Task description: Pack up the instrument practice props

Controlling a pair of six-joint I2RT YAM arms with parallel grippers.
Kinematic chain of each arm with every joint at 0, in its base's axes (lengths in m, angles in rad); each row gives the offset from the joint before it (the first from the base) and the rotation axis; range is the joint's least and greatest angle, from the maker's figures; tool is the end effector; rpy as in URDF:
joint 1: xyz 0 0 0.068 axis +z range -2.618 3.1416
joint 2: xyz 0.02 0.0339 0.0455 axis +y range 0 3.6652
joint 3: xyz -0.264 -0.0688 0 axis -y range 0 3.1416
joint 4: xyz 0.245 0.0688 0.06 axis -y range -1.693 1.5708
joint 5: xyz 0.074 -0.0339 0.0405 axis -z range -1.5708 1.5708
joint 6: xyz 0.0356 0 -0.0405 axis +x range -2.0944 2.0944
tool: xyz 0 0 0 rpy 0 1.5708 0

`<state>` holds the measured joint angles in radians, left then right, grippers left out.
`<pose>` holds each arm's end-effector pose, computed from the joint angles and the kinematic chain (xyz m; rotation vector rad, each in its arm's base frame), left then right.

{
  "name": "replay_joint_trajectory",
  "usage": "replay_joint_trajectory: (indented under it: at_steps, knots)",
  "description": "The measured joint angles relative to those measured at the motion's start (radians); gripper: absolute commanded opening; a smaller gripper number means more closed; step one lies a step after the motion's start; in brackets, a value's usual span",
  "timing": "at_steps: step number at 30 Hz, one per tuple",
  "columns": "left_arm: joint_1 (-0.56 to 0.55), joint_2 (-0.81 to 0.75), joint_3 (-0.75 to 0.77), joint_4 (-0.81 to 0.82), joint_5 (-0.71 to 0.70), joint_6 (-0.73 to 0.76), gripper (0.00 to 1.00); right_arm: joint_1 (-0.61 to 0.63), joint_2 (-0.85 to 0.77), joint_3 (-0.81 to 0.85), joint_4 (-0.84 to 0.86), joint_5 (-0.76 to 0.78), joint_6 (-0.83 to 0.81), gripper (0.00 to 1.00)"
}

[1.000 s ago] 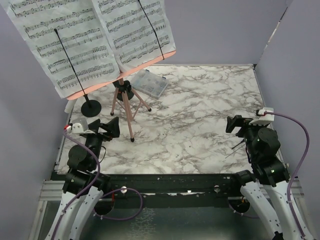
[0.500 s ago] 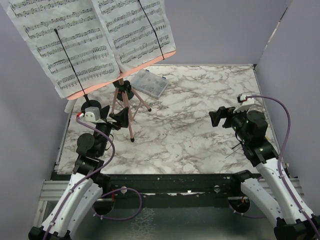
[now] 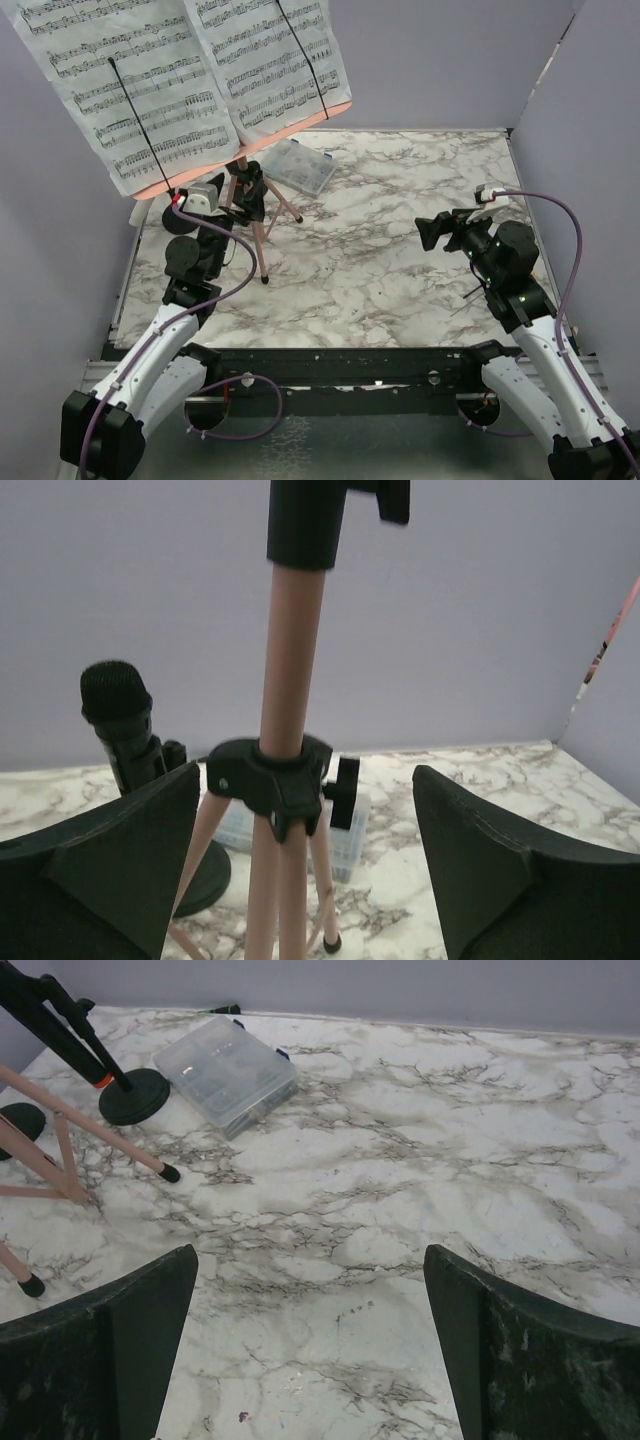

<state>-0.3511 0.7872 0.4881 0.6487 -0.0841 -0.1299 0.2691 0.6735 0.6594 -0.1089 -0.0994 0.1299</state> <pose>0.1779 -0.0620 0.3232 0.0622 1.2291 -0.3679 0.1611 0.0481 0.3213 -0.1935 1.6968 0.3821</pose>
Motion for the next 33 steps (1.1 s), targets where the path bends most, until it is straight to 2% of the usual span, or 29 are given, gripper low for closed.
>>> replay_joint_trajectory:
  at_steps: [11, 33]
  knots:
    - [-0.032, 0.170, 0.138, 0.159, -0.071, 0.100, 0.71, 0.000, -0.026, -0.023, 0.019, 0.001, 0.000, 1.00]
    - [-0.132, 0.386, 0.137, 0.438, -0.332, 0.280, 0.48, 0.000, -0.064, -0.051, 0.031, 0.003, -0.019, 1.00]
